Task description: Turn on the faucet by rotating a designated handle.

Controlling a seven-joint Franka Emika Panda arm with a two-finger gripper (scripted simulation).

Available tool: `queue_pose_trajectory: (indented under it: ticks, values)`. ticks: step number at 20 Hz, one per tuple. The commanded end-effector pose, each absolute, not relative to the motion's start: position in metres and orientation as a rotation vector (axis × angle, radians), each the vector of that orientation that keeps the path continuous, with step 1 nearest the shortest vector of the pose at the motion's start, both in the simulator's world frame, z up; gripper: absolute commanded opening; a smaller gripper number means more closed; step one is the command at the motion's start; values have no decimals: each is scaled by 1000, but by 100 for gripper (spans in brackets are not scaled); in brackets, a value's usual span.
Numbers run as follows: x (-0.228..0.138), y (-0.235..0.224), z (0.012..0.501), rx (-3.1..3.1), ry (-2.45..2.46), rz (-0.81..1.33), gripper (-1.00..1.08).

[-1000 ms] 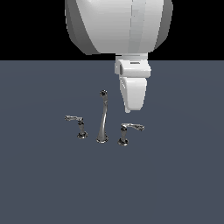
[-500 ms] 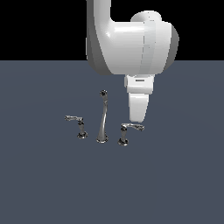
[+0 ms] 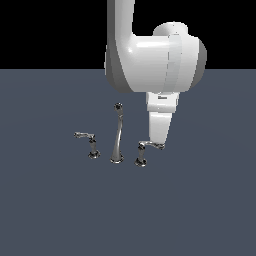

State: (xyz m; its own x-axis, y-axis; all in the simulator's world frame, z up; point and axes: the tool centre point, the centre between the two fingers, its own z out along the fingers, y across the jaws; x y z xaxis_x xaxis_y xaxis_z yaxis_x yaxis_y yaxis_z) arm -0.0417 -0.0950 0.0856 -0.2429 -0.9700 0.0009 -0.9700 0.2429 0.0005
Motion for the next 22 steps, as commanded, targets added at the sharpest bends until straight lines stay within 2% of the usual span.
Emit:
queue_pose_trajectory:
  ticks: [1, 15, 17, 22]
  values:
    - [-41, -95, 85, 1931, -2478, 1, -100]
    - [-88, -102, 86, 1931, -2478, 0, -100]
    - [-79, -102, 86, 1937, -2483, 10, -100]
    - [-97, -92, 86, 1934, -2481, 6, -100]
